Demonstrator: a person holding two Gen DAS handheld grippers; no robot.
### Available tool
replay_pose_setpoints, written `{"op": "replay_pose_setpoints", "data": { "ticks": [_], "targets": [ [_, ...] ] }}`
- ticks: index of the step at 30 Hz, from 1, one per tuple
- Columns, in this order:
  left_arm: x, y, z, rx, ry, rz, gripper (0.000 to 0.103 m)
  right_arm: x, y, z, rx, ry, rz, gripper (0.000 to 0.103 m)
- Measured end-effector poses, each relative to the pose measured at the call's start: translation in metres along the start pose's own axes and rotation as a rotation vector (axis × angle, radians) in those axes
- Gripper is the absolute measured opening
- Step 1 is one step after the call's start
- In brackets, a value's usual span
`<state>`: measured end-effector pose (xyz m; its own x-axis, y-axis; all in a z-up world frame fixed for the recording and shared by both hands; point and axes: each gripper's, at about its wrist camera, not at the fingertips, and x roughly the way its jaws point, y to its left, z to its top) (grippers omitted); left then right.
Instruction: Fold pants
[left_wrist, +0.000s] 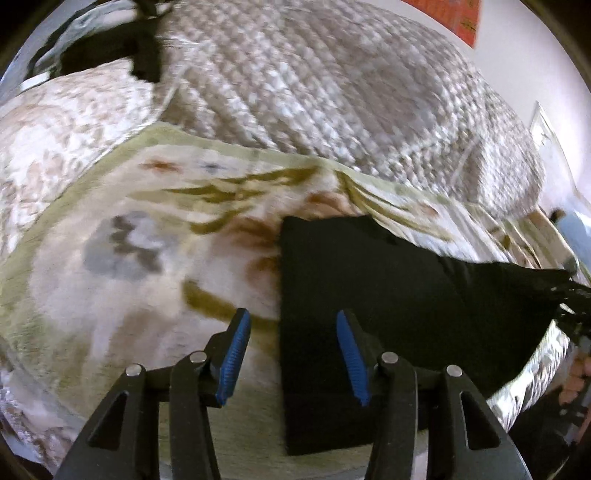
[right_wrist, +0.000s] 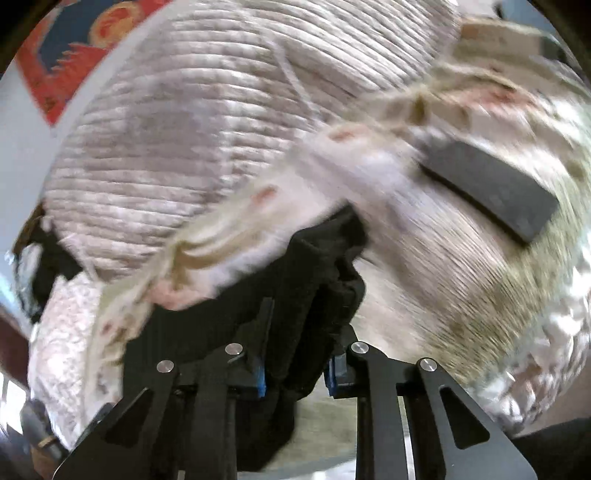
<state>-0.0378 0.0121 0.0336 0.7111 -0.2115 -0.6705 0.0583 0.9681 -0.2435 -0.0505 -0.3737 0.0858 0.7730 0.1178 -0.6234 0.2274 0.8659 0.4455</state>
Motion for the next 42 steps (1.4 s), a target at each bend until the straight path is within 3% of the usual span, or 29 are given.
{"op": "replay_pose_setpoints", "data": {
  "ticks": [3,7,13,16,24,29,38,42],
  "targets": [
    [-0.006,0.015,0.007,-0.053,-0.022,0.011,0.052,-0.002,0.049,0.002,-0.102,-0.006,0.08,0.022],
    [-0.02,0.032,0.015,-0.098,-0.07,0.025,0.052,0.009,0.118,-0.021,-0.276,0.034,0.197,0.022],
    [-0.032,0.06,0.02,-0.176,-0.101,0.054,0.052,0.055,0.178,-0.09,-0.458,0.225,0.319,0.022],
    [-0.033,0.067,0.018,-0.192,-0.101,0.052,0.052,0.081,0.185,-0.127,-0.544,0.321,0.293,0.022],
    [-0.035,0.071,0.017,-0.204,-0.099,0.036,0.052,0.061,0.2,-0.118,-0.574,0.223,0.292,0.022],
    [-0.038,0.069,0.018,-0.2,-0.107,0.032,0.052,0.082,0.202,-0.143,-0.613,0.286,0.261,0.022],
    [-0.037,0.072,0.017,-0.205,-0.096,0.053,0.052,0.074,0.205,-0.155,-0.69,0.217,0.239,0.025],
    [-0.039,0.068,0.017,-0.194,-0.106,0.068,0.052,0.065,0.207,-0.153,-0.664,0.241,0.311,0.049]
  ]
}}
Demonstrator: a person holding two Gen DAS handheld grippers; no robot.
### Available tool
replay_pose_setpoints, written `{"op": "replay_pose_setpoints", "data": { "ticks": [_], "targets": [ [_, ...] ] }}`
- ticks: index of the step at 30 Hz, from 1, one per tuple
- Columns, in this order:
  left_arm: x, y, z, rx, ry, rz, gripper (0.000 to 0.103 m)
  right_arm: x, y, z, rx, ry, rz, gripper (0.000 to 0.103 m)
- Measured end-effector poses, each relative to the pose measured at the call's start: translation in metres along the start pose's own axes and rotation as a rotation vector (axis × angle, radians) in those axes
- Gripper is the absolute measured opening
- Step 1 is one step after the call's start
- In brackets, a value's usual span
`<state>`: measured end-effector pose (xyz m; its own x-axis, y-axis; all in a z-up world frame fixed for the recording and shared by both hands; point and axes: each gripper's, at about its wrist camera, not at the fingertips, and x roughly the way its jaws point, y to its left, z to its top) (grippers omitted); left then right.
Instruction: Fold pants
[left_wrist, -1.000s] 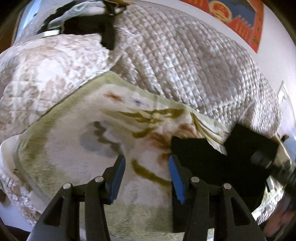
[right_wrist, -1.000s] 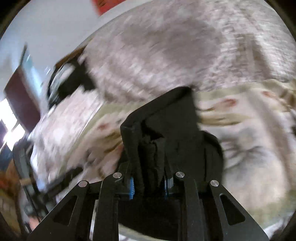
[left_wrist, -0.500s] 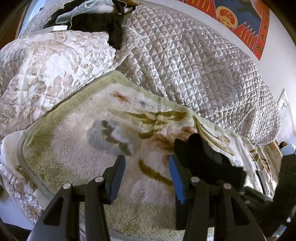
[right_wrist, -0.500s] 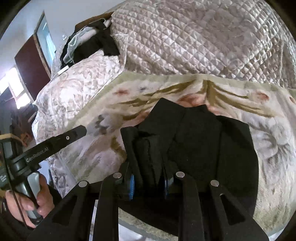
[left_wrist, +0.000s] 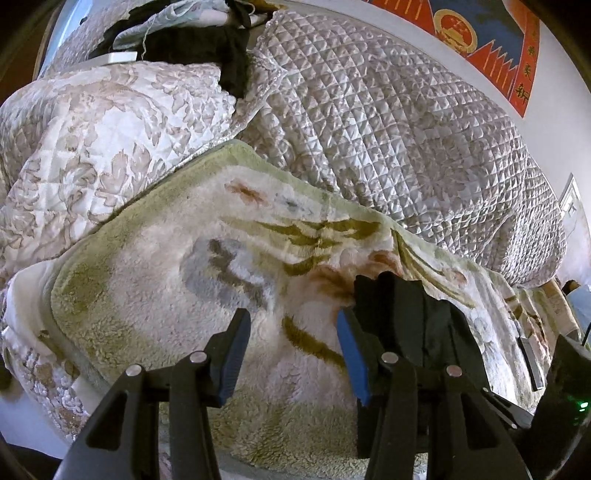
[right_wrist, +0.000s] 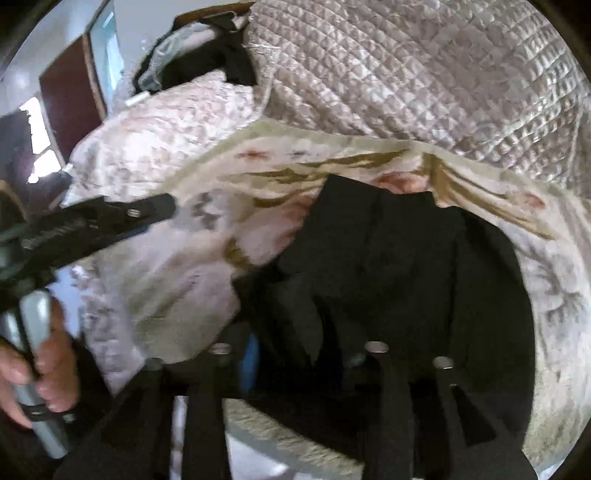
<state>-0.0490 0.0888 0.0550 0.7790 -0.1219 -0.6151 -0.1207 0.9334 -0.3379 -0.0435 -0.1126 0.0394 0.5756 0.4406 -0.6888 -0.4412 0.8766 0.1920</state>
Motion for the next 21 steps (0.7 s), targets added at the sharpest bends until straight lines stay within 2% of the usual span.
{"op": "replay_pose_setpoints", "data": {
  "ticks": [2,5,8,9,10,11,12,14,18,21],
  "targets": [
    [-0.004,0.0,0.0,0.003,-0.021,0.021,0.052,-0.01,0.002,0.001,-0.005,-0.026,0.037,0.05],
    [-0.007,0.002,0.0,-0.019,-0.009,0.023,0.052,-0.022,0.001,0.0,0.019,-0.058,0.117,0.051],
    [-0.012,-0.007,0.001,0.0,-0.009,0.016,0.052,-0.037,-0.008,-0.006,0.061,-0.115,0.132,0.051],
    [-0.014,-0.011,0.002,0.013,-0.014,0.014,0.052,-0.04,-0.013,-0.009,0.086,-0.126,0.116,0.048],
    [-0.015,-0.016,0.002,0.03,-0.019,0.013,0.052,-0.04,-0.022,-0.013,0.124,-0.122,0.086,0.033],
    [-0.016,-0.021,0.004,0.047,-0.022,0.01,0.052,-0.037,-0.028,-0.016,0.155,-0.103,0.067,0.024],
    [-0.017,-0.026,0.005,0.06,-0.022,0.004,0.052,-0.025,-0.036,-0.021,0.19,-0.043,0.043,0.019],
    [-0.015,-0.037,0.009,0.08,-0.012,-0.008,0.052,-0.008,-0.041,-0.029,0.221,0.052,0.088,0.016],
    [-0.012,-0.062,0.019,0.136,-0.004,-0.039,0.052,-0.024,-0.053,-0.017,0.263,0.033,0.2,0.015],
    [-0.005,-0.082,0.026,0.189,0.008,-0.062,0.052,-0.046,-0.079,0.002,0.261,-0.015,0.145,0.015]
  ]
}}
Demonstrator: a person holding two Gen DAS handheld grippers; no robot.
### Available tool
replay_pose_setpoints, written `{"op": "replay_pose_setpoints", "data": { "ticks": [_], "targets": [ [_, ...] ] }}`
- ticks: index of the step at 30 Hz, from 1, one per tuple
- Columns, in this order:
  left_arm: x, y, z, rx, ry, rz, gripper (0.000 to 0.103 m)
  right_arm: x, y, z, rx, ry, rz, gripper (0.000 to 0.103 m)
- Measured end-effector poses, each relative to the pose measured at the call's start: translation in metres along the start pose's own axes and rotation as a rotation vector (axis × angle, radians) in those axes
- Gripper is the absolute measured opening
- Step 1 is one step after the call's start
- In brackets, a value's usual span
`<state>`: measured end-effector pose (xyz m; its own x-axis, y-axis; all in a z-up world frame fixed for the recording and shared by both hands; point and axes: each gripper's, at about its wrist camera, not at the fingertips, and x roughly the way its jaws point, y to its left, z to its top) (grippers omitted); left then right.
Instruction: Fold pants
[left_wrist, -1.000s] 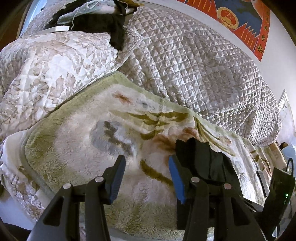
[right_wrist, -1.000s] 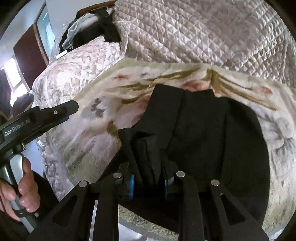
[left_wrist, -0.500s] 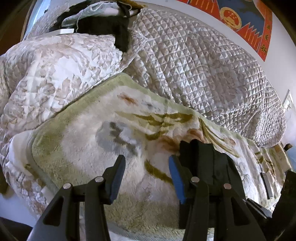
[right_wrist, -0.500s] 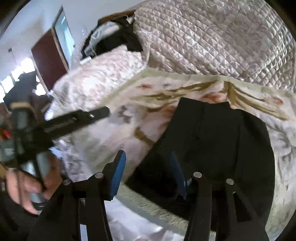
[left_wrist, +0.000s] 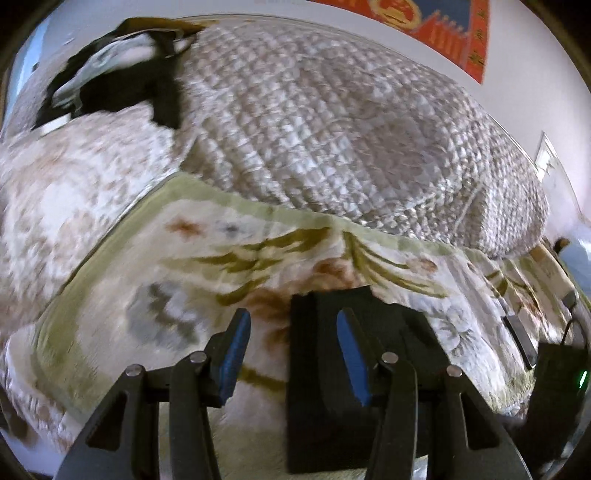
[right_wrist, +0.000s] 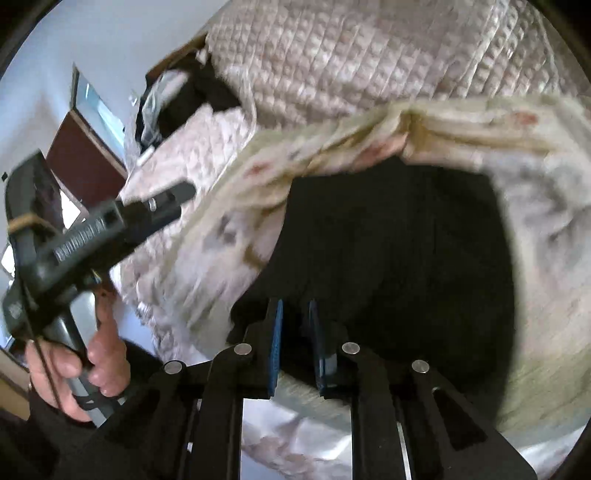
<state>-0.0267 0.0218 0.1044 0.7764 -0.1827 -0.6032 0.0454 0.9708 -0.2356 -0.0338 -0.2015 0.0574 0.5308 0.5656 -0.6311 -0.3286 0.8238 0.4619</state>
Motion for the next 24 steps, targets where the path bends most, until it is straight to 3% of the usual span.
{"op": "replay_pose_setpoints", "data": {
  "ticks": [7,11,12,15,24],
  "targets": [
    [0.047,-0.047,0.015,0.146,0.087,-0.076,0.051,-0.011,-0.057,0.056,-0.001,0.016,-0.224,0.015],
    [0.084,-0.062,0.01,0.201,0.157,-0.093,0.048,0.014,-0.066,0.071,-0.001,0.05,-0.248,0.015],
    [0.093,-0.061,0.007,0.207,0.179,-0.084,0.043,0.023,-0.068,0.074,-0.008,0.057,-0.241,0.015],
    [0.116,-0.051,-0.009,0.22,0.23,-0.038,0.04,0.052,-0.078,0.074,-0.01,0.101,-0.262,0.015],
    [0.121,-0.036,-0.018,0.168,0.205,-0.055,0.043,0.065,-0.091,0.07,-0.022,0.07,-0.266,0.014]
  ]
}}
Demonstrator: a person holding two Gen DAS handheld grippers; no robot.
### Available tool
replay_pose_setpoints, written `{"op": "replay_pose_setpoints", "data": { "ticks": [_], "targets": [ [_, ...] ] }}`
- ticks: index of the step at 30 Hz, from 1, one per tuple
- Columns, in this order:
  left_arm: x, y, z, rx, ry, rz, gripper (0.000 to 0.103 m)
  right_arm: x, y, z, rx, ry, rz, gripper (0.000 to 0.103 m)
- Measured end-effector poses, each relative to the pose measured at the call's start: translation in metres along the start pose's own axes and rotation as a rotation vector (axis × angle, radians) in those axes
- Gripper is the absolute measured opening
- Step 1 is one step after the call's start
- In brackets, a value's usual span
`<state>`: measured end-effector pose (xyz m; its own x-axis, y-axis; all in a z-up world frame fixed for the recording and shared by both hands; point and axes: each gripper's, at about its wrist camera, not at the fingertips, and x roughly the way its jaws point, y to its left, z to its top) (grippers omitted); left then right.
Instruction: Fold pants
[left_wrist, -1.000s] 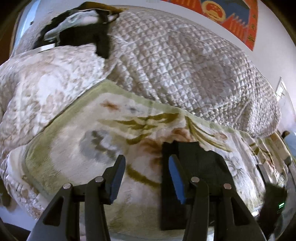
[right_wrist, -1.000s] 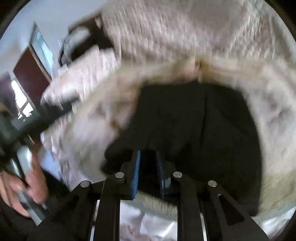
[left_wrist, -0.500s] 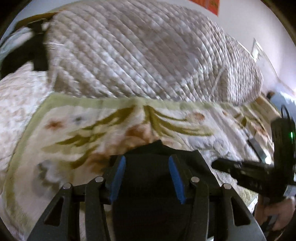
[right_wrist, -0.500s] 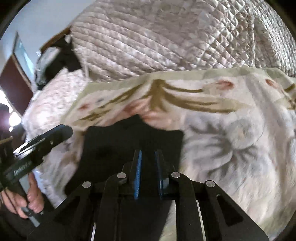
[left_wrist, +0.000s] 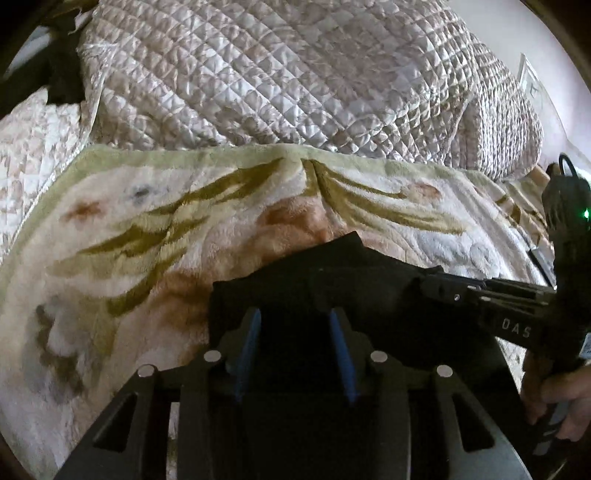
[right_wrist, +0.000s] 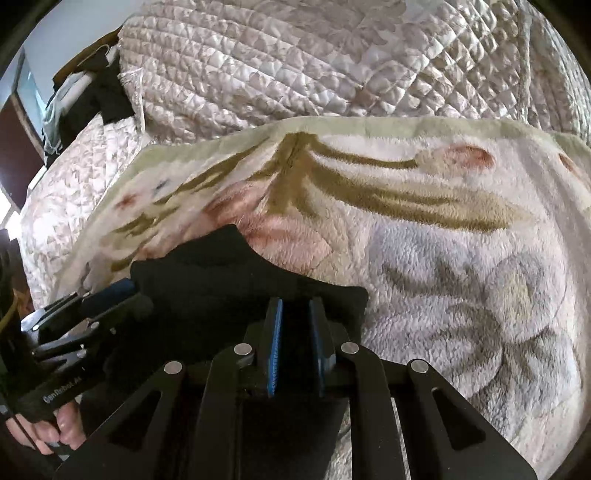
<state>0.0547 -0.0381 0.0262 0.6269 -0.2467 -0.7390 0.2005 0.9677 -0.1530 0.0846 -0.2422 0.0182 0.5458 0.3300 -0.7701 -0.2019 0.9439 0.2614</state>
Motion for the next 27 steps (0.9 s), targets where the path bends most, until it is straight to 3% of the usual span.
{"op": "replay_pose_setpoints", "data": {
  "ticks": [6,11,17,20,22,25,27],
  "targets": [
    [0.002,0.007,0.003,-0.044,-0.002,-0.031,0.046,-0.002,0.0,0.001,-0.004,-0.006,0.012,0.014],
    [-0.021,0.01,-0.001,-0.059,-0.044,-0.045,0.046,-0.036,0.006,-0.008,0.021,-0.054,0.046,0.015],
    [-0.059,0.014,-0.023,-0.054,-0.074,-0.066,0.046,-0.078,0.023,-0.05,-0.034,-0.096,0.072,0.015],
    [-0.075,0.016,-0.043,-0.065,-0.082,-0.069,0.046,-0.092,0.026,-0.08,-0.017,-0.121,0.062,0.019],
    [-0.079,0.016,-0.057,-0.063,-0.071,-0.07,0.046,-0.09,0.03,-0.097,-0.03,-0.092,0.064,0.03],
    [-0.065,0.02,-0.072,-0.079,0.004,-0.057,0.046,-0.084,0.041,-0.107,-0.116,-0.081,0.027,0.037],
    [-0.066,0.021,-0.071,-0.079,-0.004,-0.059,0.047,-0.084,0.044,-0.104,-0.137,-0.066,0.009,0.037]
  ]
}}
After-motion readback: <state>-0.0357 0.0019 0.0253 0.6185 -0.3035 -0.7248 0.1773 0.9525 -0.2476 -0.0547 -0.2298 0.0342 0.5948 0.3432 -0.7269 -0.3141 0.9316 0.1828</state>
